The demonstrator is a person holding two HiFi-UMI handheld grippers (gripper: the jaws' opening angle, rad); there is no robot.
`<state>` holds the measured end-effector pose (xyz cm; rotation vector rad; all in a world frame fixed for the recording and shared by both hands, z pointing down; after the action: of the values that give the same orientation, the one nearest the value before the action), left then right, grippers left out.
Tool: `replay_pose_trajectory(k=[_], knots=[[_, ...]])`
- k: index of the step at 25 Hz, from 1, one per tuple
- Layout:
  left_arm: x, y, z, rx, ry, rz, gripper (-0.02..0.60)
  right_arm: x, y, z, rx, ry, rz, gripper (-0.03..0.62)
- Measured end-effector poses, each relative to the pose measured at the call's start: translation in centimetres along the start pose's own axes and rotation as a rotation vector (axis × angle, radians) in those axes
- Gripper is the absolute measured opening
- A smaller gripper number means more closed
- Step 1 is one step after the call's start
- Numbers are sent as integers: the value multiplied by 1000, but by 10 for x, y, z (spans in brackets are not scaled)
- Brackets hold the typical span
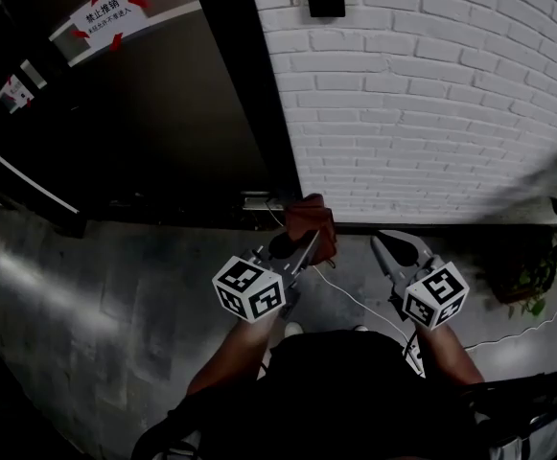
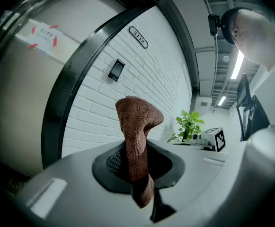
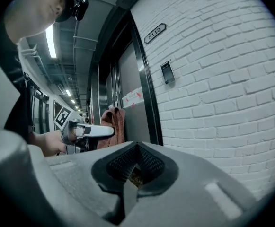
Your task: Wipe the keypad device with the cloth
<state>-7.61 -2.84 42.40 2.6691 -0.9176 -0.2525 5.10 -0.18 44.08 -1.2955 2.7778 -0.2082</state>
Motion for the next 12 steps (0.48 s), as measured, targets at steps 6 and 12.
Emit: replay_pose_trajectory(k=[6,12], knots=[[-8,8,5,12,17,-33,64,3,11,0,-10,8,-39,-11],[-8,9,5,14,25,-59,64,0,14,-3,-14,19,-70,-11]])
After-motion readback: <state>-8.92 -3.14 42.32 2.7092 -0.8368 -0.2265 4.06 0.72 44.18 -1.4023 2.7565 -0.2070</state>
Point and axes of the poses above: the fingertips, and each gripper's own axes: x forward along the fingers, y to its left, z out of its top, the point moved 2 cm from there along -x, backward along the fingers, and after that the axes turned 8 degrees about -y, right-handed, at the moved point
